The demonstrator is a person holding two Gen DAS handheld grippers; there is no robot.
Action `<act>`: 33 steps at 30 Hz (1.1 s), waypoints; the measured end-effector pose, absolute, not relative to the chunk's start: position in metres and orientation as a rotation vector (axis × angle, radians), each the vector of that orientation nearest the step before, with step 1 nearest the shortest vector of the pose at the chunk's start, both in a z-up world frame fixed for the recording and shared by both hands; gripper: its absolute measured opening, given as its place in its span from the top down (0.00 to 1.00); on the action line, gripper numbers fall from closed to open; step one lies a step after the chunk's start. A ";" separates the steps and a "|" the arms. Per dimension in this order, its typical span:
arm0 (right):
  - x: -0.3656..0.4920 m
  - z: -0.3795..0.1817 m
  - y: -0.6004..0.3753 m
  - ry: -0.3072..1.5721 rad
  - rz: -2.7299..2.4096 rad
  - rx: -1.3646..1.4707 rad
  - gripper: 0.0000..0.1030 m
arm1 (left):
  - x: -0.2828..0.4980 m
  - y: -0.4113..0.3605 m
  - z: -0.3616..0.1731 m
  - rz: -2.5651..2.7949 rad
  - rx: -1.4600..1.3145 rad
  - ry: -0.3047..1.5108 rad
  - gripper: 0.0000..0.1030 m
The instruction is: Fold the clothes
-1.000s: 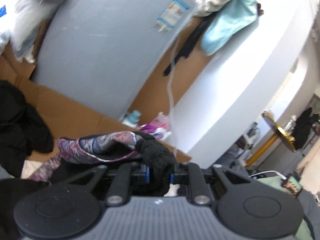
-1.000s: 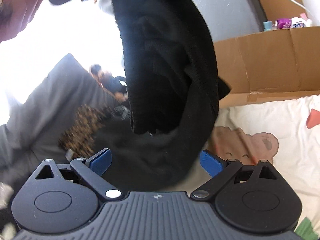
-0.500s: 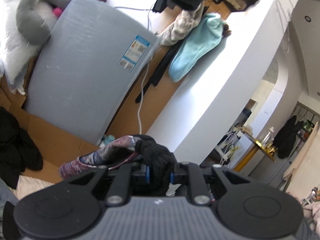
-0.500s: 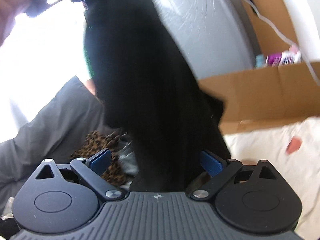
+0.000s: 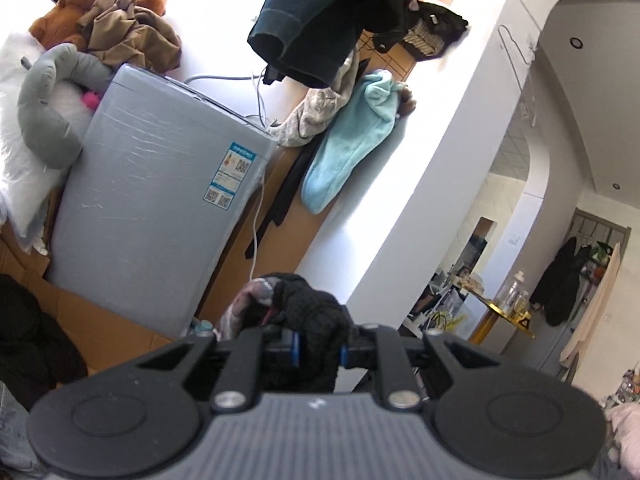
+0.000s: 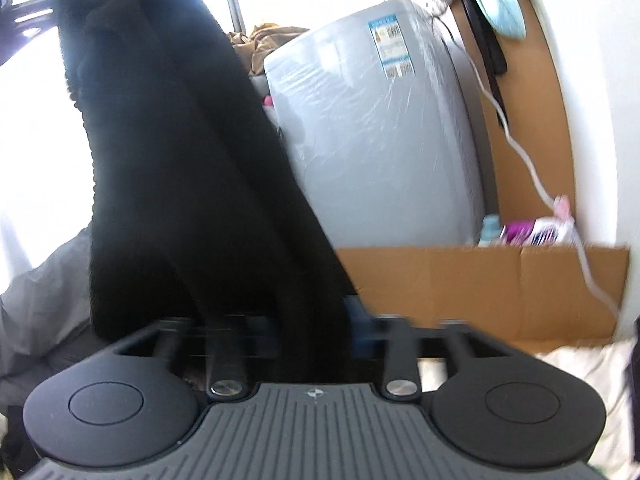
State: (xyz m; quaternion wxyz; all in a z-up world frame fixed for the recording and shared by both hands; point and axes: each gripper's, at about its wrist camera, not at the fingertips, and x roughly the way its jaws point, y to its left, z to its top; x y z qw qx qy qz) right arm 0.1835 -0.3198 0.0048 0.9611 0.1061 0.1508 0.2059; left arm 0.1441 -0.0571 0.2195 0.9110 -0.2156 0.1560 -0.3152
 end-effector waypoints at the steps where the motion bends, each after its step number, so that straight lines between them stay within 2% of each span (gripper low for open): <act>1: 0.183 0.011 -0.322 0.299 0.412 0.203 0.83 | 0.142 -0.057 0.222 -0.652 -0.444 0.313 0.83; 7: 0.181 0.033 -0.336 0.270 0.388 0.216 0.83 | 0.124 -0.049 0.234 -0.669 -0.438 0.271 0.83; 12: 0.183 0.025 -0.332 0.316 0.388 0.209 0.82 | 0.119 -0.042 0.217 -0.634 -0.426 0.309 0.83; 26: 0.195 -0.077 -0.294 0.591 0.384 0.208 0.76 | 0.137 -0.005 0.103 -0.538 -0.434 0.506 0.83; 30: 0.197 -0.102 -0.287 0.639 0.368 0.212 0.65 | 0.146 0.002 0.082 -0.525 -0.432 0.548 0.83; 33: 0.199 -0.120 -0.281 0.680 0.357 0.222 0.63 | 0.153 0.005 0.066 -0.514 -0.436 0.579 0.83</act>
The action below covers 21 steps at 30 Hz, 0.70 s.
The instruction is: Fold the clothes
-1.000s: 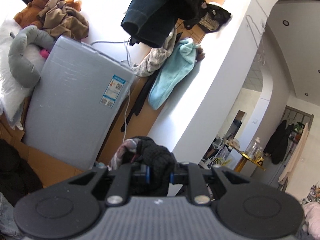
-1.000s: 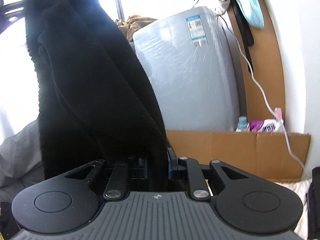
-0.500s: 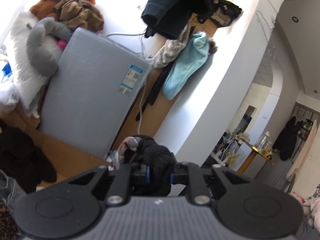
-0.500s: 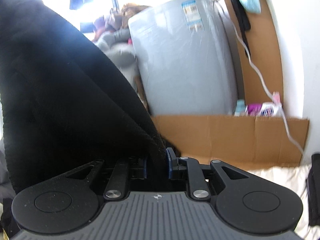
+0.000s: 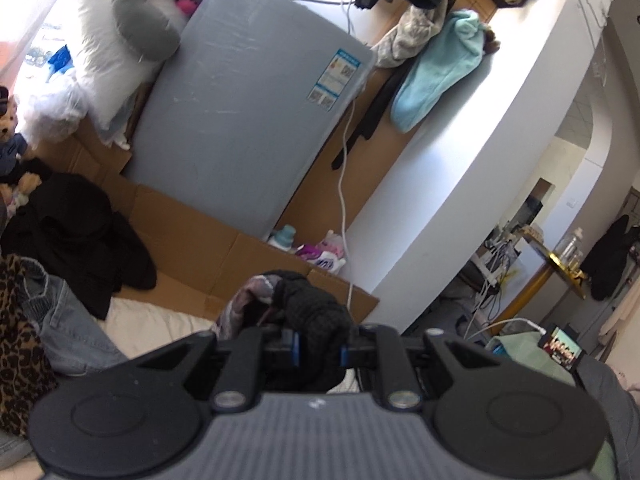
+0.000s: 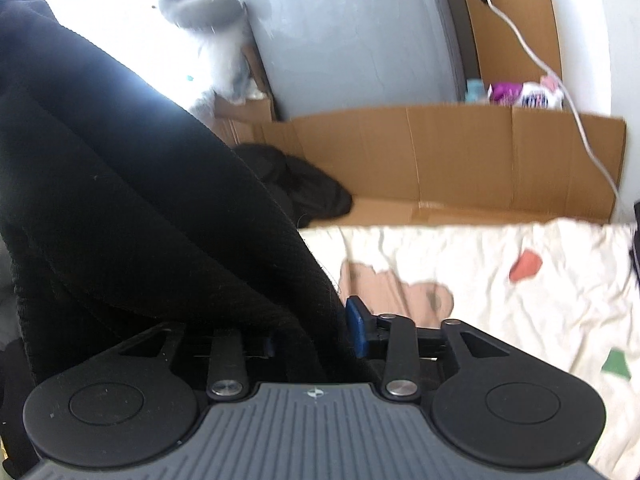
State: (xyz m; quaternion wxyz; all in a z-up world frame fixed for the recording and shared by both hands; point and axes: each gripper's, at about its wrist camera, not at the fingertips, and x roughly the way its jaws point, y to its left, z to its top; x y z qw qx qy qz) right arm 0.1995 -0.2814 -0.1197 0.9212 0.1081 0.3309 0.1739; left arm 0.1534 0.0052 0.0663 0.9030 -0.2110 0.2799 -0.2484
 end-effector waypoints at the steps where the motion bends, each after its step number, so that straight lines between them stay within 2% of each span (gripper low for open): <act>1: 0.200 -0.125 -0.279 0.694 0.352 0.223 0.63 | 0.156 0.006 0.061 -0.509 -0.439 0.590 0.83; 9: 0.179 -0.146 -0.263 0.727 0.323 0.193 0.54 | 0.180 0.016 0.024 -0.507 -0.476 0.633 0.83; 15: 0.148 -0.143 -0.265 0.701 0.235 0.192 0.54 | 0.196 0.021 -0.001 -0.507 -0.433 0.630 0.82; 21: 0.117 -0.153 -0.219 0.703 0.355 0.129 0.54 | 0.211 0.028 -0.022 -0.528 -0.419 0.647 0.82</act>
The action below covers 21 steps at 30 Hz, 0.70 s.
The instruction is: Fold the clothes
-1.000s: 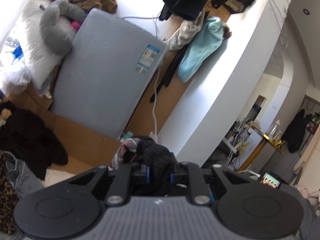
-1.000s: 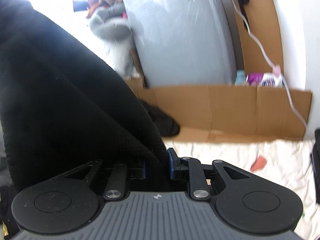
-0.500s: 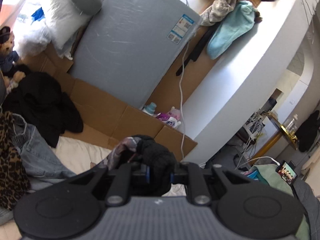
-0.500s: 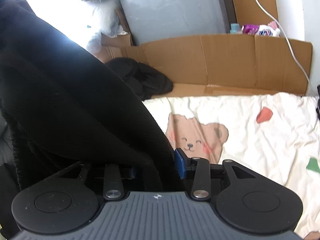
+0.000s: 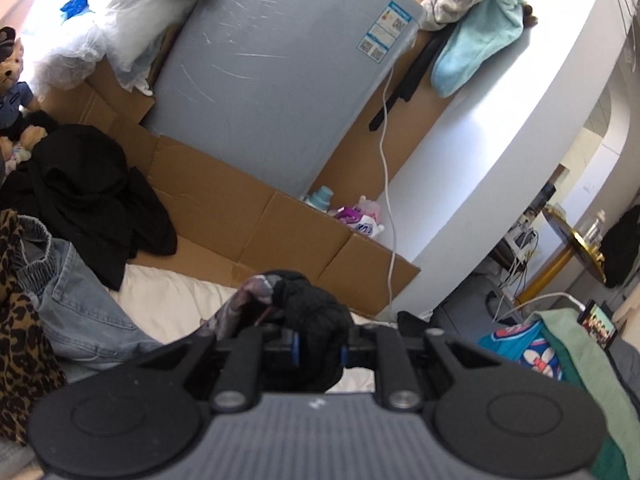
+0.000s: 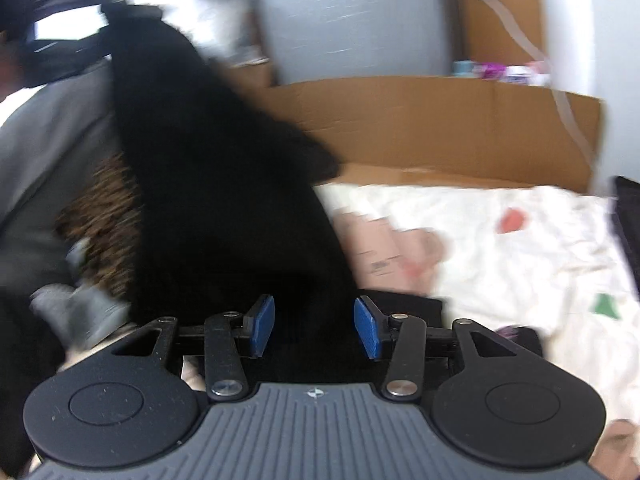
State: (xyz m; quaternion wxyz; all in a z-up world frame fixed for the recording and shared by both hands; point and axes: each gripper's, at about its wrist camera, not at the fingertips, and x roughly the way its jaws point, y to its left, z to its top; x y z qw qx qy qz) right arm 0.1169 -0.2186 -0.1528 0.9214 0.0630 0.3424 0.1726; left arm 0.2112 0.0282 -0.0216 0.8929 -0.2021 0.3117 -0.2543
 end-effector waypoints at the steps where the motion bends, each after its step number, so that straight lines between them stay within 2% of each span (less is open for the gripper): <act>1: 0.117 -0.158 -0.208 0.718 0.379 0.123 0.54 | 0.213 0.031 -0.024 -0.525 -0.423 0.648 0.82; 9: 0.135 -0.195 -0.134 0.811 0.502 0.056 0.53 | 0.226 0.060 -0.037 -0.482 -0.462 0.651 0.82; 11: 0.141 -0.198 -0.121 0.819 0.515 0.032 0.48 | 0.229 0.066 -0.040 -0.475 -0.476 0.652 0.82; 13: 0.137 -0.202 -0.111 0.811 0.518 0.008 0.33 | 0.233 0.072 -0.043 -0.476 -0.496 0.652 0.82; 15: 0.132 -0.204 -0.102 0.800 0.521 -0.020 0.27 | 0.238 0.078 -0.045 -0.485 -0.511 0.654 0.82; 21: 0.132 -0.214 -0.082 0.796 0.516 -0.108 0.25 | 0.249 0.084 -0.051 -0.512 -0.539 0.643 0.82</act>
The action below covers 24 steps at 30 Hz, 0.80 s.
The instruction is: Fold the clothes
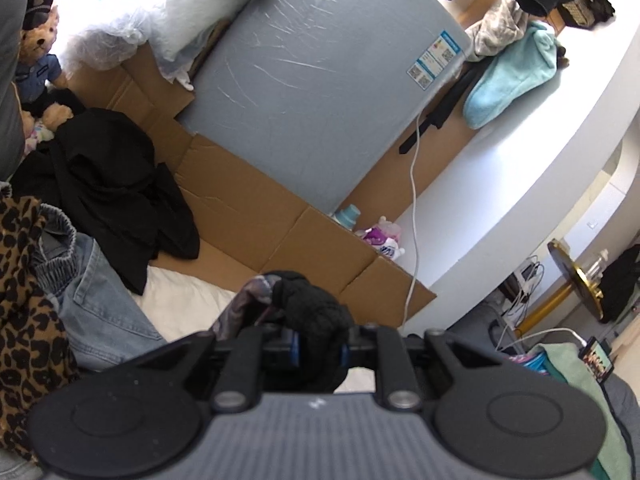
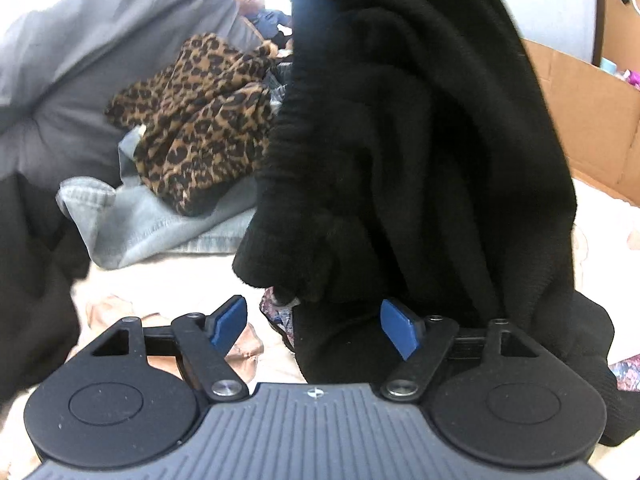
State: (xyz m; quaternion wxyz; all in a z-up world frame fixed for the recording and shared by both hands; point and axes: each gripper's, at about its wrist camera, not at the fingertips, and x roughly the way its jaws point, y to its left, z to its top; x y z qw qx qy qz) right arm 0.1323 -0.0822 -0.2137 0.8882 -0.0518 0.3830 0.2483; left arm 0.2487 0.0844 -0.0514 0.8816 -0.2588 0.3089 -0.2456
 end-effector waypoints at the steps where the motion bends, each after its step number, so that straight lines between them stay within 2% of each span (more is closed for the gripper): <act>1: 0.132 -0.214 -0.078 0.783 0.507 -0.124 0.25 | 0.249 0.085 -0.053 -0.516 -0.544 0.644 0.82; 4: 0.133 -0.216 -0.064 0.744 0.476 -0.166 0.19 | 0.250 0.087 -0.057 -0.525 -0.561 0.646 0.82; 9: 0.140 -0.224 -0.047 0.726 0.426 -0.200 0.19 | 0.247 0.094 -0.060 -0.529 -0.585 0.646 0.82; 10: 0.141 -0.225 -0.046 0.715 0.418 -0.208 0.22 | 0.246 0.096 -0.060 -0.530 -0.588 0.645 0.82; 11: 0.142 -0.226 -0.046 0.709 0.420 -0.214 0.31 | 0.245 0.098 -0.061 -0.530 -0.590 0.642 0.82; 12: 0.145 -0.226 -0.048 0.721 0.435 -0.209 0.57 | 0.244 0.100 -0.062 -0.527 -0.593 0.641 0.82; 13: 0.147 -0.226 -0.051 0.736 0.451 -0.202 0.63 | 0.243 0.103 -0.064 -0.524 -0.596 0.640 0.82; 16: 0.150 -0.219 -0.067 0.745 0.460 -0.171 0.70 | 0.242 0.111 -0.070 -0.507 -0.604 0.645 0.82; 24: 0.143 -0.185 -0.134 0.721 0.424 -0.085 0.73 | 0.243 0.123 -0.093 -0.450 -0.592 0.690 0.81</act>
